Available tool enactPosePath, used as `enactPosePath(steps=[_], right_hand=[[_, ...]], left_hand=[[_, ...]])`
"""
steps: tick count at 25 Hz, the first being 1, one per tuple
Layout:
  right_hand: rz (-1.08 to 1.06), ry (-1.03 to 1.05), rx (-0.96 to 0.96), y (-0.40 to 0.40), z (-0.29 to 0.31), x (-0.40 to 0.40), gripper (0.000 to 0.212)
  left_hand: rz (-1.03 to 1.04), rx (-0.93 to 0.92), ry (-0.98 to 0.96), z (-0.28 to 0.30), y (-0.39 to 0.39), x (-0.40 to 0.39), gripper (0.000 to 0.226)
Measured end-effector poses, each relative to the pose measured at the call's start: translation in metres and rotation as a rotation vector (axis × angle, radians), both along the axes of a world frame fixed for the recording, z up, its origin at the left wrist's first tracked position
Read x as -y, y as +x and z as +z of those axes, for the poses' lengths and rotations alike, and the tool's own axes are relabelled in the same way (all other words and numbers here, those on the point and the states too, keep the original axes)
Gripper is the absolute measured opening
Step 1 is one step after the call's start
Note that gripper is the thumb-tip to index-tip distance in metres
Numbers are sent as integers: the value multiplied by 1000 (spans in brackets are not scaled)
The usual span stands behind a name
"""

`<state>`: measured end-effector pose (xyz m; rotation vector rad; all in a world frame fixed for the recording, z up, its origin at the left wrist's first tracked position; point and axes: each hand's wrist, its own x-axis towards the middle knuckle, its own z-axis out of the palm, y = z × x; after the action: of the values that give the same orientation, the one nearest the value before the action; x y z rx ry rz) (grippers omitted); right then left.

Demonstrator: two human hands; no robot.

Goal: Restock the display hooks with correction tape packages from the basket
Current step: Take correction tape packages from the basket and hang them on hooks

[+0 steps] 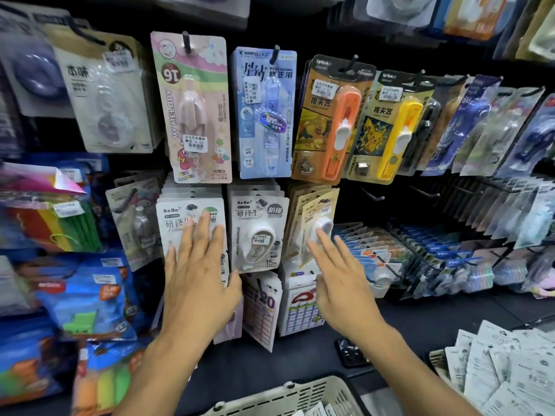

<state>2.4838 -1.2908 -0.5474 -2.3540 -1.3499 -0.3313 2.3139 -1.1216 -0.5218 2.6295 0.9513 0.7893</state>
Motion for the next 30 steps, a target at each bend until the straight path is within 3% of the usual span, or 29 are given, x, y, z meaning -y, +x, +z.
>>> enactPosePath(steps=[7, 9, 11, 14, 16, 19, 21, 23, 27, 30], right_hand=[[-20, -243, 34, 53, 23, -60, 77], [-25, -179, 28, 54, 20, -67, 74], [-18, 10, -22, 39, -4, -58, 64], [-56, 194, -242, -15, -89, -17, 47], [-137, 39, -433, -54, -160, 16, 37], [-66, -552, -711, -101, -245, 59, 35], [-3, -774, -825, -122, -283, 80, 38], [-61, -817, -895, -132, -303, 89, 44], [-159, -683, -934, -134, -317, 75, 51], [-106, -726, -993, -144, -331, 66, 40]], left_hand=[[-73, -47, 64, -13, -5, -17, 85], [-82, -18, 108, -17, -4, -17, 84], [-72, 64, 180, -24, -6, -8, 80], [-101, 43, 227, -60, -17, 16, 77], [-221, -162, 94, -104, -30, 30, 77], [-382, -580, -288, -183, -65, 43, 67], [-393, -830, -437, -235, -99, 49, 62], [-316, -952, -559, -274, -126, 53, 64], [-231, -896, -670, -312, -130, 57, 76], [-174, -879, -755, -335, -121, 61, 77]])
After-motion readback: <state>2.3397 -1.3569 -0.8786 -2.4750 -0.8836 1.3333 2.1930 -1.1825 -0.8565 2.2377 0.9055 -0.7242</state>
